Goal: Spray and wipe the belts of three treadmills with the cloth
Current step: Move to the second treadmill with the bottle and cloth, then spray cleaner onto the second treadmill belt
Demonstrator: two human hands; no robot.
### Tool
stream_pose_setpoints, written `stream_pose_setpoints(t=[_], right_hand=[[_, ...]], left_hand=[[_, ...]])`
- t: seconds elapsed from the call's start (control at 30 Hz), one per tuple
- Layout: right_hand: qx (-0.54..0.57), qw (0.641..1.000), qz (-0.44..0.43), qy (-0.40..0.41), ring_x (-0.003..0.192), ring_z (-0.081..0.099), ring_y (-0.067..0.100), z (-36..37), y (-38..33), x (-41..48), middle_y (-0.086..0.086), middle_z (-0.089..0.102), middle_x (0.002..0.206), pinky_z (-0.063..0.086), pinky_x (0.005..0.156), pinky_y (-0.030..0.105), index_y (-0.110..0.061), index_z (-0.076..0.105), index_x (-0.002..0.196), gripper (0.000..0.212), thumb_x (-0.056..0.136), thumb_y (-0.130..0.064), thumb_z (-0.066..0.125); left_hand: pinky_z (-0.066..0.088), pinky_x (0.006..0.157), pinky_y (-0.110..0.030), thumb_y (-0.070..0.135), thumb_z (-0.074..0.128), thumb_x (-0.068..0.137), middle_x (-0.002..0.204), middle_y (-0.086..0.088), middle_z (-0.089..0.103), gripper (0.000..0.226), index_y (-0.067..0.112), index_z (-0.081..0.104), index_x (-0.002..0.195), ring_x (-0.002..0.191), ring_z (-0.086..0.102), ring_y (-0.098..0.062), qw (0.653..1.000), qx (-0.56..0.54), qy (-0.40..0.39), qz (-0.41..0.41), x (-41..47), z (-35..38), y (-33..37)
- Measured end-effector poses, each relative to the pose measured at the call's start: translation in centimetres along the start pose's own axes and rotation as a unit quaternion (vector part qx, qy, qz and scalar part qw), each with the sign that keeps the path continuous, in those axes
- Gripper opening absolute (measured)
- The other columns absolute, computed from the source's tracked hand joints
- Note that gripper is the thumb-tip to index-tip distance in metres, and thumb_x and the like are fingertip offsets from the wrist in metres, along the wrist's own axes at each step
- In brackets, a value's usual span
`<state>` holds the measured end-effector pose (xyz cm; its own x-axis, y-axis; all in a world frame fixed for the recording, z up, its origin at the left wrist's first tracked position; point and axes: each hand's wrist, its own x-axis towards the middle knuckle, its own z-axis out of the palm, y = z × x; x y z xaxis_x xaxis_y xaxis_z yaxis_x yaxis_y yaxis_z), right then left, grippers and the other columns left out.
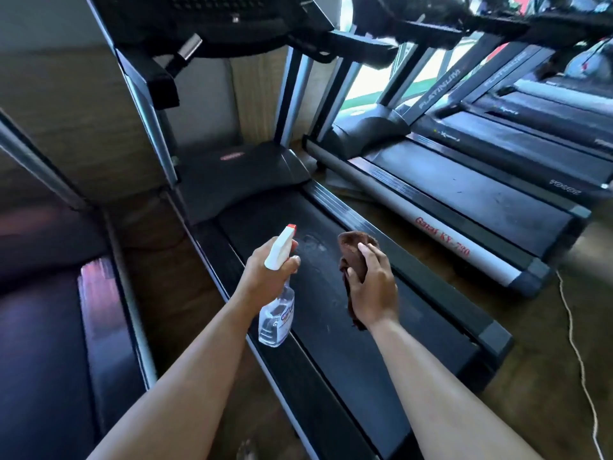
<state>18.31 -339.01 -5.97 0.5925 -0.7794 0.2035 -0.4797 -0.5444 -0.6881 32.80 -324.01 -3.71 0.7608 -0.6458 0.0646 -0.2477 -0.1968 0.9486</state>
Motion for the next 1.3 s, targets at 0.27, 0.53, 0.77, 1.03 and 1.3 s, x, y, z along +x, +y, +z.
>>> stream_pose_setpoints(t=[0.27, 0.53, 0.77, 1.03, 1.3], right_hand=[[0.007, 1.0, 0.008, 0.005, 0.129, 0.05, 0.027, 8.0, -4.9, 5.3, -0.002, 0.042, 0.15, 0.046, 0.105, 0.047, -0.024, 0.048, 0.143, 0.05, 0.095, -0.021, 0.062], [0.005, 0.996, 0.076, 0.039, 0.133, 0.047, 0.027, 15.4, -10.5, 10.4, -0.001, 0.04, 0.152, 0.044, 0.105, 0.044, -0.024, 0.047, 0.145, 0.051, 0.096, -0.02, 0.063], [0.001, 0.992, 0.108, 0.071, 0.132, 0.049, 0.025, 18.3, -11.1, 13.3, -0.001, 0.043, 0.15, 0.044, 0.104, 0.043, -0.022, 0.05, 0.143, 0.051, 0.094, -0.017, 0.065], [-0.001, 0.986, 0.142, 0.085, 0.134, 0.046, 0.024, 18.2, -8.3, 16.8, -0.001, 0.041, 0.152, 0.039, 0.108, 0.038, -0.022, 0.048, 0.144, 0.051, 0.096, -0.018, 0.063], [-0.004, 0.973, 0.195, 0.125, 0.133, 0.045, 0.022, 18.5, -6.5, 19.3, -0.001, 0.043, 0.15, 0.037, 0.109, 0.033, -0.021, 0.049, 0.143, 0.05, 0.095, -0.019, 0.063]], left_hand=[[0.057, 0.084, -0.052, 0.022, 0.069, 0.086, 0.088, 0.005, 0.07, 0.019, 0.03, 0.066, 0.103, 0.081, 0.069, -0.021, 1.0, 0.015, -0.009, -0.004, 8.3, -6.4, -4.0], [0.056, 0.084, -0.055, 0.031, 0.068, 0.08, 0.093, 0.011, 0.069, 0.022, 0.031, 0.066, 0.102, 0.089, 0.067, -0.021, 0.996, 0.037, -0.084, 0.013, 18.5, -13.3, -7.3], [0.056, 0.085, -0.054, 0.03, 0.068, 0.081, 0.096, 0.01, 0.069, 0.024, 0.027, 0.067, 0.105, 0.089, 0.067, -0.019, 0.992, 0.037, -0.119, 0.033, 24.4, -14.2, -8.7], [0.056, 0.083, -0.05, 0.014, 0.07, 0.087, 0.096, 0.002, 0.07, 0.02, 0.024, 0.067, 0.104, 0.087, 0.067, -0.027, 0.987, 0.018, -0.158, 0.028, 28.6, -10.2, -9.2], [0.056, 0.082, -0.044, 0.017, 0.07, 0.085, 0.093, 0.007, 0.071, 0.022, 0.024, 0.068, 0.105, 0.08, 0.066, -0.014, 0.972, 0.011, -0.232, 0.03, 33.8, -6.7, -9.2]])
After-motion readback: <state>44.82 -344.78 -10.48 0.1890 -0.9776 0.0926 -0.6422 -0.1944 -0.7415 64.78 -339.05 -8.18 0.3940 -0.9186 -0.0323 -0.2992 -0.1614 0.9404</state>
